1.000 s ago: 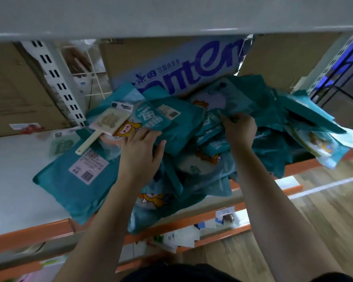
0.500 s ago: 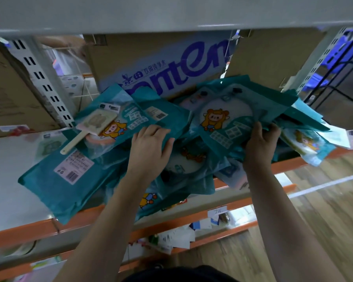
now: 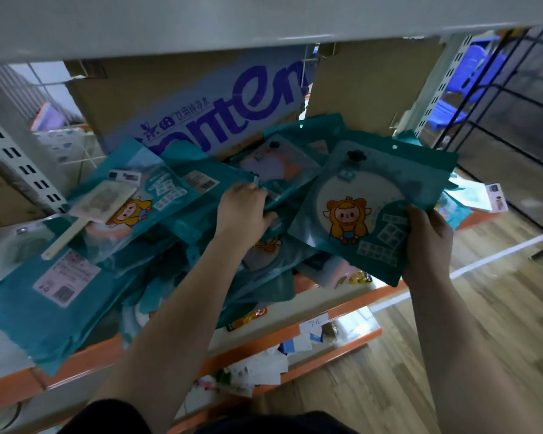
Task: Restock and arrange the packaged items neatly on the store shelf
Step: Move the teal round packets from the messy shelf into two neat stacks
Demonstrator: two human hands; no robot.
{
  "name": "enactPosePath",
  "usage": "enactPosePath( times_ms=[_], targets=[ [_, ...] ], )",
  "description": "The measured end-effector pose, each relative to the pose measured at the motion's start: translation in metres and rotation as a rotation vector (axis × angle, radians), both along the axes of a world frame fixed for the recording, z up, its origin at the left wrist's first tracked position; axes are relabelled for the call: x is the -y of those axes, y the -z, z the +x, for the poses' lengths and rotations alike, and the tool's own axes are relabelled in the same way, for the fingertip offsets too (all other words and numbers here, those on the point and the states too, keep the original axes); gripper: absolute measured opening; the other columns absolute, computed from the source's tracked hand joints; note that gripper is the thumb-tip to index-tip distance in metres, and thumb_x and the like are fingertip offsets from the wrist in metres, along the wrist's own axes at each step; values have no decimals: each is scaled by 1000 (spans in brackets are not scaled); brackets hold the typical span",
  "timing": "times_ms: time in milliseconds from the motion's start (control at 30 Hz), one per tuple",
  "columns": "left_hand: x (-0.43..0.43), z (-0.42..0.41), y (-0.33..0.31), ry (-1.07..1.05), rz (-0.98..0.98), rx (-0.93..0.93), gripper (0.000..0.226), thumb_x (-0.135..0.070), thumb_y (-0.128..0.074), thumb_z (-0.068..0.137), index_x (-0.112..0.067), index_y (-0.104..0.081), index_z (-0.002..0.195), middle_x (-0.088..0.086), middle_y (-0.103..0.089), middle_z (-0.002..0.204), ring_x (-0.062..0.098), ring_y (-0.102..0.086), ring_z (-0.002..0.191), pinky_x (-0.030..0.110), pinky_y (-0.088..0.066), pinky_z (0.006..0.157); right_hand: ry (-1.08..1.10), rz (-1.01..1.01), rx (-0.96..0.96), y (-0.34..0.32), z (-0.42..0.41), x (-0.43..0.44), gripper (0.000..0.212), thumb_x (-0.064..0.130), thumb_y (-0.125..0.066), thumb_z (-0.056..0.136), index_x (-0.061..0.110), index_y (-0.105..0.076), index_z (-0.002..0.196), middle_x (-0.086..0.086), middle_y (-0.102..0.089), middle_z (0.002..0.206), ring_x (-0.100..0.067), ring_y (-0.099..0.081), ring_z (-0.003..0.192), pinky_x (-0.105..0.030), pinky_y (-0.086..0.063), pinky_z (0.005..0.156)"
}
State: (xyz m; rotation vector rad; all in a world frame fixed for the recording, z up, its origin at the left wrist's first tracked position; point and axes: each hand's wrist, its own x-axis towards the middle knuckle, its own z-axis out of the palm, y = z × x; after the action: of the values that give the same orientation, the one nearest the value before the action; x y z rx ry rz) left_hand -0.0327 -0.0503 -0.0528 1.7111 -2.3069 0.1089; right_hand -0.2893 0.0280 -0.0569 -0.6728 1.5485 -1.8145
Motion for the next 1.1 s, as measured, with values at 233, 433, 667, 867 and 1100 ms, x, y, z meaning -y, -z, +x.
enactPosePath(
  times_ms=[233,433,667,867,1100],
  targets=[
    [1,-5,-5,-55,-41,-122,28,-38,-57,94,-16,-74,101,3,-68,96,23,-57,97,32,-42,64,-6,18,-11,4,-11,-12,15,18,-51,94,16,-63,85,3,-68,74,-10,-65,65,-23,-53,56],
    [-17,-18,-14,-7,-85,-290,24,-37,-60,93,-16,-71,88,2,-68,89,22,-62,83,34,-49,57,-17,7,52,5,-12,-11,16,16,-51,93,18,-62,81,8,-68,66,-9,-65,62,-23,-54,56],
    [-8,-20,-16,65,1,-382,32,-31,-52,98,-5,-68,85,12,-66,77,29,-61,71,43,-48,59,-21,39,70,12,-23,-18,15,17,-52,92,17,-63,82,7,-68,67,-9,-66,62,-22,-53,54],
    [28,4,-9,-121,187,-63,67,-51,-58,89,-9,-45,139,12,-42,145,34,-35,135,48,-29,111,-36,43,88,12,-22,-19,15,18,-52,93,19,-63,82,5,-69,71,-11,-67,66,-25,-55,57],
    [24,-18,6,-11,120,-78,70,-55,-59,86,-15,-42,140,6,-31,154,30,-15,146,57,0,117,38,-1,105,14,-30,-30,17,20,-51,91,21,-59,77,6,-66,71,-10,-65,63,-26,-53,58]
  ],
)
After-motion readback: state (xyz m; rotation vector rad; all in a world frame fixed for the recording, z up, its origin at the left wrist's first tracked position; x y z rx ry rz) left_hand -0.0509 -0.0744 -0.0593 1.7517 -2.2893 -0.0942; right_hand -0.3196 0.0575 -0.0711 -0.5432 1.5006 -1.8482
